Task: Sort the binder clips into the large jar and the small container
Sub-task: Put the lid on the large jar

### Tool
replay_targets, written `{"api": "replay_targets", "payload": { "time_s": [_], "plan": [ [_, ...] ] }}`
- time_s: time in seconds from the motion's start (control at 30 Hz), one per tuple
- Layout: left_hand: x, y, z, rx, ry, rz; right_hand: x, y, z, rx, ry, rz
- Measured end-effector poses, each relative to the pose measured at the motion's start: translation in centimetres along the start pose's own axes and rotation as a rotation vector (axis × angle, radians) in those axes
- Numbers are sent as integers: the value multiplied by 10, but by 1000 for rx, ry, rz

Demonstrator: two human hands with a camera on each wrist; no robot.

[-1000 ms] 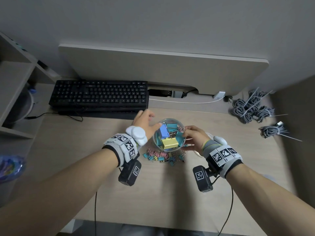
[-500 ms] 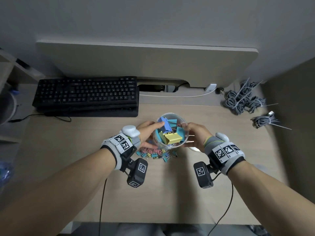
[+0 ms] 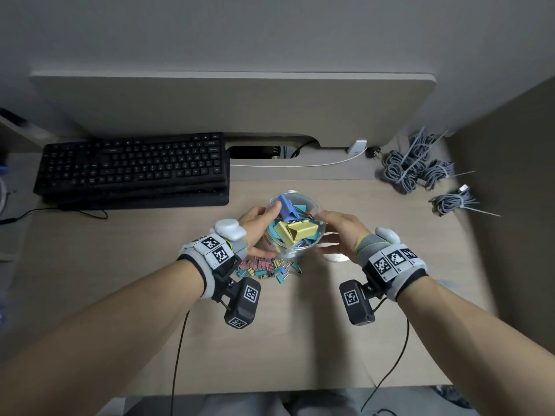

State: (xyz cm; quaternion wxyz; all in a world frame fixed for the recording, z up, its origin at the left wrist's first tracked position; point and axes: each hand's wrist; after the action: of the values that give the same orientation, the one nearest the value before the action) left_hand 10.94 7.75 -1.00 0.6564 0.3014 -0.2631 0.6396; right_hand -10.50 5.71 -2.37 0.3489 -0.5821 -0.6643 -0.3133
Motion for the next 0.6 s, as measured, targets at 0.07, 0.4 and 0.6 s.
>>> {"api": "replay_targets", "payload": {
  "time_s": [0.07,0.4,0.6],
  "plan": [
    [-2,-2,-3,18,3,21,-9,-9,1,29,-19,75],
    [-16,-27,-26,173,-30,118,-62,-35,39,1369,-149,342],
    [-23,-36,-40,232,-70,143,-72,-21,50,1470,-152,426]
  ]
}}
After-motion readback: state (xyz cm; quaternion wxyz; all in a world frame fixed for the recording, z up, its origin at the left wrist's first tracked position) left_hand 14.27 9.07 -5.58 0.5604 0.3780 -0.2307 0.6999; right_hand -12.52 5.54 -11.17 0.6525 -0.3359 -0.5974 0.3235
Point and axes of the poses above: each hand's wrist, its own x-axis away from the middle knuckle, its own y-axis out of the palm, z = x × y, and after that the axes turned 6 degrees about y, right-handed
